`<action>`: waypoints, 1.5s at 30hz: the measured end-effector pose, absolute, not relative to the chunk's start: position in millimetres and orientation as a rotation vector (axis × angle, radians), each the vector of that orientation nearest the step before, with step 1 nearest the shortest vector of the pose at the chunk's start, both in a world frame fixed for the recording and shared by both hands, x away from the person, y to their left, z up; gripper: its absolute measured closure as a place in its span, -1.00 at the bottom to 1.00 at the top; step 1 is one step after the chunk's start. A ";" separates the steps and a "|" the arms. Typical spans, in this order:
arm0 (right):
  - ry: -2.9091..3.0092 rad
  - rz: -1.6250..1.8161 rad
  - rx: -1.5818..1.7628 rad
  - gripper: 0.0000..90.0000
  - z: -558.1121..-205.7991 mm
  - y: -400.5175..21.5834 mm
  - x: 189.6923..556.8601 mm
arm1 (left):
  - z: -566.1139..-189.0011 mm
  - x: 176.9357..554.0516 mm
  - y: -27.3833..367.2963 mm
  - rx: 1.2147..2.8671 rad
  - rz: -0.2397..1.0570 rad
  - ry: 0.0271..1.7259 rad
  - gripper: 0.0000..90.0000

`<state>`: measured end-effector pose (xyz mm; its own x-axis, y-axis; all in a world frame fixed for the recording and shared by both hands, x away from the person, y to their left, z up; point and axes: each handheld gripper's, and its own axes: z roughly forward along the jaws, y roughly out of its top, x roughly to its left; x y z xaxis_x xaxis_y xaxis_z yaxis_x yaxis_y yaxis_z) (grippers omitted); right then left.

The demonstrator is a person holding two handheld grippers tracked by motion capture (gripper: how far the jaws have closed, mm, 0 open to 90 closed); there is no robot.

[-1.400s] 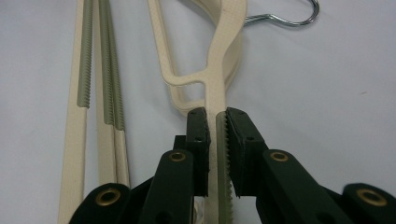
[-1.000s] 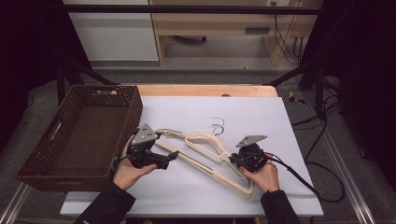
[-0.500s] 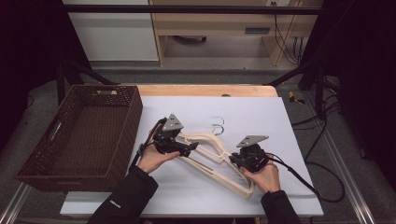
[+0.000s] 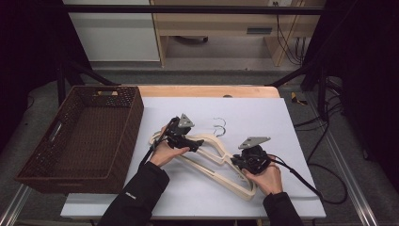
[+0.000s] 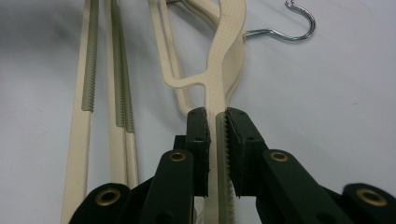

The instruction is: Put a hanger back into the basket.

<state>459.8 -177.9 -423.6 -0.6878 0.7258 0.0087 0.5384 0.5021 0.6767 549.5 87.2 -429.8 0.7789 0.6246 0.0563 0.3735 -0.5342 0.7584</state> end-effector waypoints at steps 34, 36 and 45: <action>2.499 0.983 1.032 0.77 -421.3 -178.0 456.6 | -450.1 562.2 76.0 2.327 0.409 0.626 0.42; 2.509 0.982 1.027 0.77 -421.2 -178.8 456.1 | -445.6 558.3 77.2 2.336 0.427 0.601 0.44; 2.543 1.005 1.022 0.77 -421.3 -180.9 453.9 | -426.1 539.7 83.6 2.348 0.504 0.526 0.48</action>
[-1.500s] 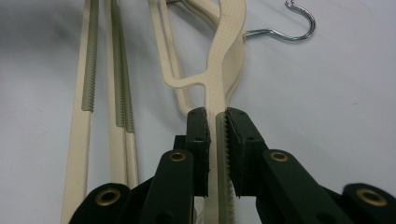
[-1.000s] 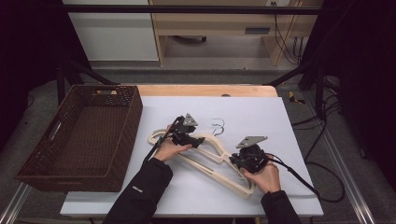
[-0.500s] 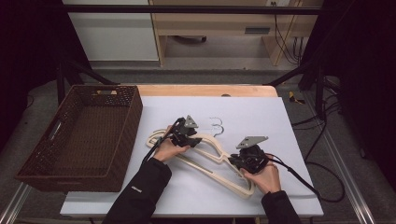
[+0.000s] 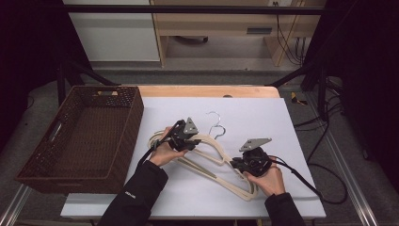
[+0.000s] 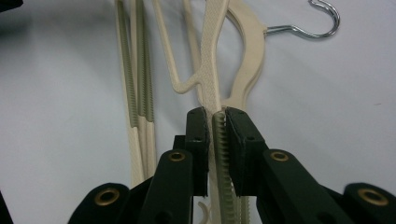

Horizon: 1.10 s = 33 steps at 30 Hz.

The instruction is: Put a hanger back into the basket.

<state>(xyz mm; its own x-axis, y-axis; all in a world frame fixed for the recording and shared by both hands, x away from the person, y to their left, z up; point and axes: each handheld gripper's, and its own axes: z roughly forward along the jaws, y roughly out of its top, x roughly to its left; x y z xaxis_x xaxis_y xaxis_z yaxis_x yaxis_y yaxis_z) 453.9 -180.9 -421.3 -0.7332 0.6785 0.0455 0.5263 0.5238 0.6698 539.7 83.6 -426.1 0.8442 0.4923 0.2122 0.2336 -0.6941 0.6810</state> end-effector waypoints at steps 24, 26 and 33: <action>2.414 1.257 0.948 0.05 -402.9 -166.1 459.4 | -417.3 498.2 83.2 2.361 0.586 0.375 0.68; 2.407 1.246 0.949 0.04 -404.3 -160.8 464.3 | -416.4 495.6 82.7 2.363 0.586 0.363 0.68; 2.463 1.219 0.952 0.35 -414.3 -153.1 476.5 | -412.7 488.7 81.8 2.367 0.565 0.341 0.69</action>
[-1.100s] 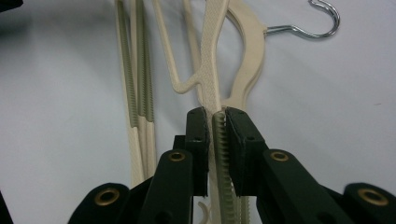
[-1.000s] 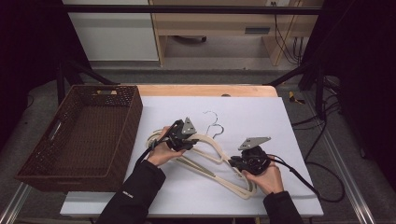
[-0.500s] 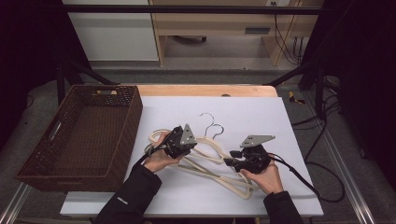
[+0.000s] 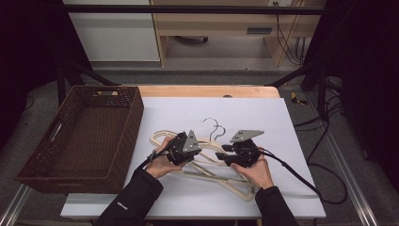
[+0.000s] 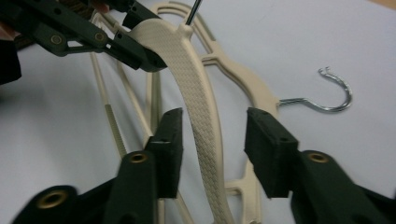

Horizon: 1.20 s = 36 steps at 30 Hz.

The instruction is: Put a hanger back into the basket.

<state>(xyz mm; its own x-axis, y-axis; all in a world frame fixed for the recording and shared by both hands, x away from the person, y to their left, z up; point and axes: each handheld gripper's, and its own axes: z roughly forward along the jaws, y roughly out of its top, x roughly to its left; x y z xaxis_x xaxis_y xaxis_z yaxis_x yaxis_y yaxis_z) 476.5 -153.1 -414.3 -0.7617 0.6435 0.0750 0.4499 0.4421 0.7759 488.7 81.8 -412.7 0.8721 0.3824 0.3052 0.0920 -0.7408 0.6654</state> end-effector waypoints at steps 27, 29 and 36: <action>2.617 1.382 0.738 0.92 -384.1 -158.9 444.3 | -368.3 449.1 123.7 2.227 0.380 0.408 -0.52; 2.627 1.394 0.706 0.92 -382.7 -156.0 442.6 | -368.4 445.6 123.9 2.235 0.364 0.388 -0.42; 2.672 1.386 0.646 0.92 -382.0 -144.4 437.1 | -372.5 438.2 119.2 2.263 0.387 0.335 -0.21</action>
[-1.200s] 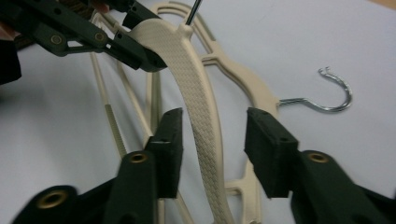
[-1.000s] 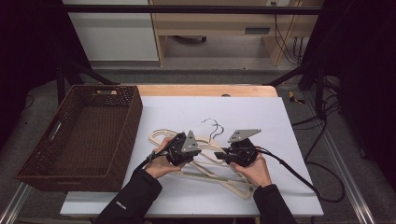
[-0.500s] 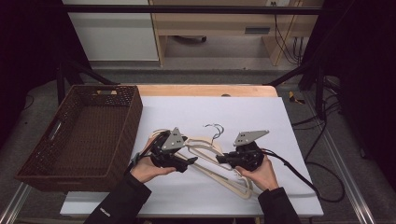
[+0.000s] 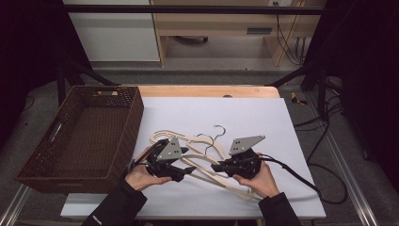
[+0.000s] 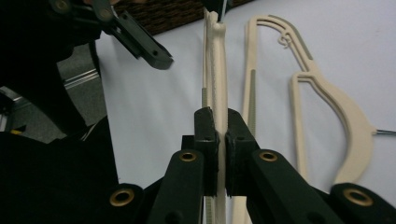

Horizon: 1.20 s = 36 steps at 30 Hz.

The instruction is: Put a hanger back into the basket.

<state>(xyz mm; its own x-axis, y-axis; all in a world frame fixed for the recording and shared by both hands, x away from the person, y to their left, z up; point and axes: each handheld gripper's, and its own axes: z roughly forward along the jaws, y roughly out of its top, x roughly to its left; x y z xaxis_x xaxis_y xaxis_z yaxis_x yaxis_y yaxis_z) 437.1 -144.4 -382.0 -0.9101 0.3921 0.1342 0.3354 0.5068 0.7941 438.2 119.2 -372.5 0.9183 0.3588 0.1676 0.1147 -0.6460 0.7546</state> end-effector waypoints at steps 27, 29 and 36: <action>2.710 1.362 0.592 0.82 -387.1 -132.0 432.4 | -380.4 433.2 120.3 2.289 0.282 0.356 0.64; 2.684 1.362 0.594 0.76 -385.8 -133.3 432.4 | -378.5 430.2 119.8 2.273 0.266 0.365 0.69; 2.593 1.354 0.624 0.48 -384.7 -135.4 431.9 | -376.1 423.7 117.2 2.286 0.209 0.339 0.85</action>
<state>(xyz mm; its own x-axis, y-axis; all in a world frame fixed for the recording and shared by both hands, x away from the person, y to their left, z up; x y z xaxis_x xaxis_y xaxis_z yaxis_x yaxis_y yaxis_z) 431.9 -135.4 -384.7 -0.9021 0.4277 0.0574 0.2916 0.5061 0.8116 423.7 117.2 -376.1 0.9506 0.3076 0.0420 0.1760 -0.6452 0.7434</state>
